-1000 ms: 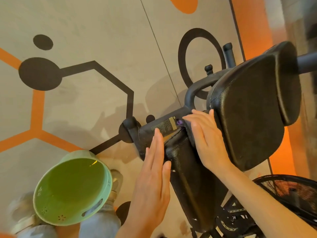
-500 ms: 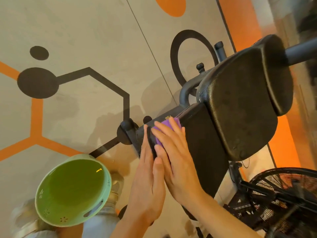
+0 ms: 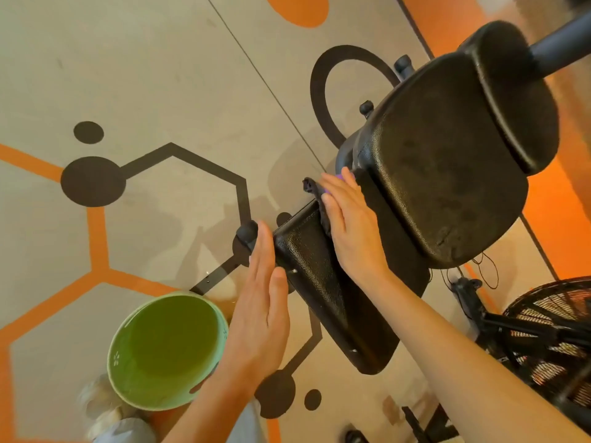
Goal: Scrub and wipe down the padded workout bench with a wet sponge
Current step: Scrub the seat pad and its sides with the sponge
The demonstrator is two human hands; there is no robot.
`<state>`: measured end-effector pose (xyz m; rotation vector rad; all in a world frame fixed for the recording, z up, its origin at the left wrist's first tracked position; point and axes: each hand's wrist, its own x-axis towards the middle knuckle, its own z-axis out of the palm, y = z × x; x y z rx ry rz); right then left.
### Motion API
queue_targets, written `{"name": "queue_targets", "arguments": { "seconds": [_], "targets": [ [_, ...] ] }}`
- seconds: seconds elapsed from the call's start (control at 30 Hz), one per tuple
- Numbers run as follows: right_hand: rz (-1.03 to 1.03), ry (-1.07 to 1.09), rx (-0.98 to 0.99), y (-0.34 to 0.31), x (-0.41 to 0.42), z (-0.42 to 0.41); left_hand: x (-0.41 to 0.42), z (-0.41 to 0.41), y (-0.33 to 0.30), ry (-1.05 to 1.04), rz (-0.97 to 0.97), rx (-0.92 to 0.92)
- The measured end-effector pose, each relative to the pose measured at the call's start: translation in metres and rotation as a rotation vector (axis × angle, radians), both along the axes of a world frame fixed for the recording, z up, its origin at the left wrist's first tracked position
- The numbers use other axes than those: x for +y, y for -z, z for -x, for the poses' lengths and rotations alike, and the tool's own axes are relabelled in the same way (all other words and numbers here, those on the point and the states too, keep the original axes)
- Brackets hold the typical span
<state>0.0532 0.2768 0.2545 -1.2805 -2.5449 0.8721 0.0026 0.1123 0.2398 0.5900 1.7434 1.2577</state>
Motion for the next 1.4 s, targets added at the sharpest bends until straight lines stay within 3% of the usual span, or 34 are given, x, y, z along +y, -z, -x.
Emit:
{"name": "queue_targets", "arguments": {
  "seconds": [0.2,0.47,0.73,0.9,1.4],
  "targets": [
    [0.094,0.16,0.173,-0.01,-0.048,-0.021,-0.013,0.009,-0.014,0.046,0.035,0.217],
    [0.12,0.498,0.257,-0.035,-0.072,-0.081,-0.009,-0.003,-0.028,0.308,-0.041,0.531],
    [0.128,0.998,0.42,-0.042,-0.111,-0.132,0.005,-0.024,-0.028,0.657,-0.164,0.704],
    [0.138,1.198,0.568,-0.038,-0.131,-0.143,0.008,-0.03,-0.029,0.779,-0.19,0.77],
    [0.403,1.448,1.012,-0.004,-0.119,-0.159,0.067,-0.058,-0.026,1.089,-0.225,1.032]
  ]
}}
